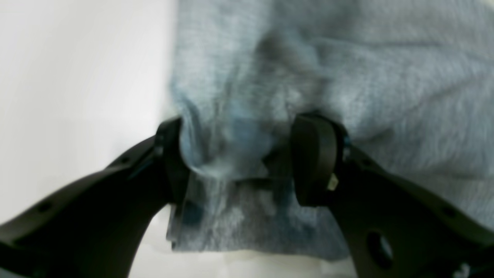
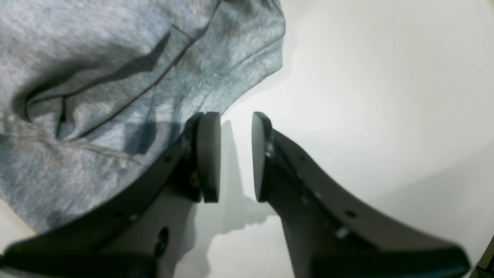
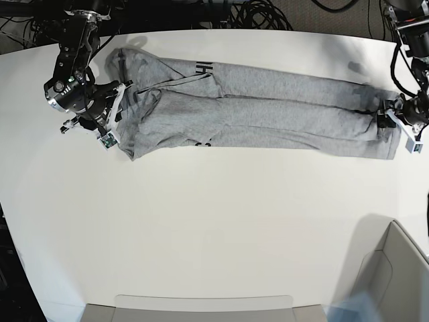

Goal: Fold the T-shirt properly

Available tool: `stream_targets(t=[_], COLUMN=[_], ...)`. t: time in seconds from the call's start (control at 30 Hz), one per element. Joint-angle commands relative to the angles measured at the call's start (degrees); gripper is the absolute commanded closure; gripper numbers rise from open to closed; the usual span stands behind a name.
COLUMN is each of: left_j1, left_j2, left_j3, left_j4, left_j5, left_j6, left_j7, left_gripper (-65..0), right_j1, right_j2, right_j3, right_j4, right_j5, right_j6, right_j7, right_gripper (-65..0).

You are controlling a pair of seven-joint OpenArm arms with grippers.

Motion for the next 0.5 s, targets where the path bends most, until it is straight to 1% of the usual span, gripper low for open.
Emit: stream_targets(t=[0.0, 0.07, 0.17, 0.23, 0.3, 0.33, 0.4, 0.47], left_j1=[0.17, -0.19, -2.47, -4.32, -6.87, -8.8, -11.7, -13.46], left_j2=[-0.06, 0.29, 0.12, -0.06, -0.15, -0.15, 0.12, 0.29], left_j3=[0.03, 0.3, 0.56, 0.65, 0.65, 0.65, 0.65, 0.12], left_j4=[0.41, -0.29, -4.43, -7.85, -11.37, -13.39, -15.06, -15.24], left_j5=[0.09, 0.35, 0.44, 1.84, 5.45, 8.0, 12.92, 16.09], left_j6=[-0.6, -0.6, -0.6, -0.6, -0.6, -0.6, -0.6, -0.6], left_j7=[1.83, 2.0, 2.35, 2.35, 2.35, 2.35, 2.35, 2.53], left_gripper=[-36.0, -33.1, -24.5, -14.9, -3.7, 0.0, 0.0, 0.0], right_j1=[0.71, 0.89, 0.89, 0.98, 0.8, 0.8, 0.71, 0.63], right_j2=[0.35, 0.35, 0.35, 0.43, 0.43, 0.43, 0.35, 0.35], right_j3=[0.13, 0.13, 0.13, 0.13, 0.13, 0.13, 0.13, 0.13], right_j4=[1.09, 1.09, 1.09, 1.09, 1.09, 1.09, 1.09, 1.17], right_j5=[0.32, 0.32, 0.32, 0.32, 0.32, 0.32, 0.32, 0.32], right_j6=[0.49, 0.49, 0.49, 0.49, 0.49, 0.49, 0.49, 0.49], right_j7=[0.6, 0.69, 0.69, 0.69, 0.69, 0.69, 0.69, 0.69], right_gripper=[-14.6, -14.6, -14.6, -14.6, -14.6, -14.6, -14.6, -14.6])
